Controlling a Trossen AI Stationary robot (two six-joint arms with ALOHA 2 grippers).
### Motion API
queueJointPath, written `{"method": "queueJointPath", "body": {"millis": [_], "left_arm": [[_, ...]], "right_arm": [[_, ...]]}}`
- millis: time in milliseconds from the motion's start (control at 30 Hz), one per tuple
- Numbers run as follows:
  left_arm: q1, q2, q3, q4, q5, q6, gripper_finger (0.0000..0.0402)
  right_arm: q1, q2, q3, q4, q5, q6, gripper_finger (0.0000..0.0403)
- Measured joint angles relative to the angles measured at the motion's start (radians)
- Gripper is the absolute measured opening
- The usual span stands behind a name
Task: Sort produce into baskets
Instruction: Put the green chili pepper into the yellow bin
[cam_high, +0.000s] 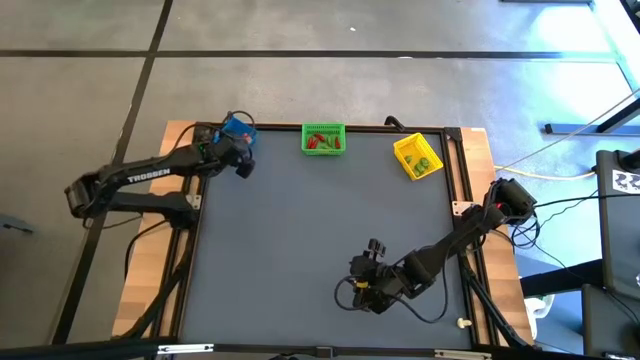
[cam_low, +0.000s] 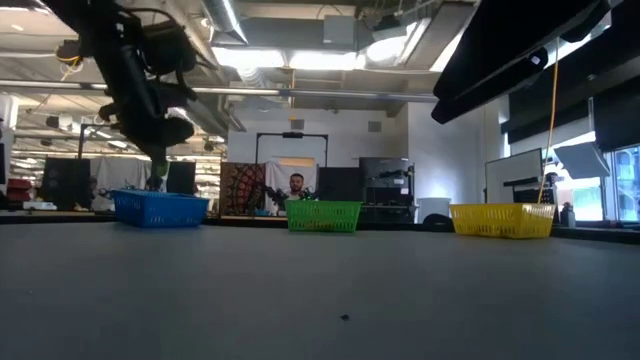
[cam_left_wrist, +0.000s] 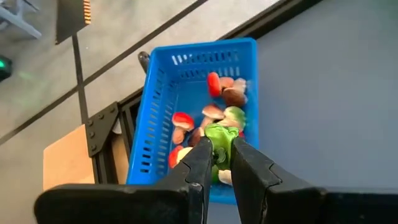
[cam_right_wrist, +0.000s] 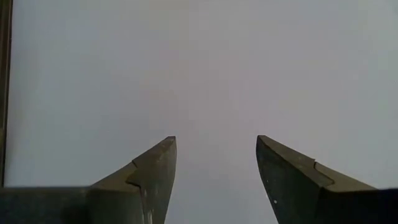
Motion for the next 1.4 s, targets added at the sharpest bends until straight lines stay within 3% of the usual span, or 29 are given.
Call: {"method": "queueJointPath", "body": {"millis": [200,500,667,1067,1233,1400], "left_arm": [[0.041,0.0,-0.047,0.037,-0.001,-0.003,0.0053],[0.064,0.0,-0.05,0.025,0.026,-0.007,0.0168],[0.032,-0.003,-0.047,0.019,0.035,0.003,0.0203],[-0.145,-0.003,0.007,0.025,0.141,-0.008,0.021],[-0.215,-0.003,0.007,0.025,0.137,-0.009,0.021],[-0.171,-0.002,0.007,-0.031,0.066,-0.084,0.021]], "right_arm": [[0.0,0.0,0.0,0.001,-0.009,0.005,0.022],[0.0,0.0,0.0,0.003,-0.011,0.019,0.022],[0.0,0.0,0.0,0.011,-0.012,0.037,0.022],[0.006,-0.001,0.0,-0.013,-0.227,0.023,0.022],[0.022,-0.001,0.0,-0.038,-0.265,0.049,0.022],[0.018,-0.001,0.0,-0.045,-0.257,0.053,0.022]]}}
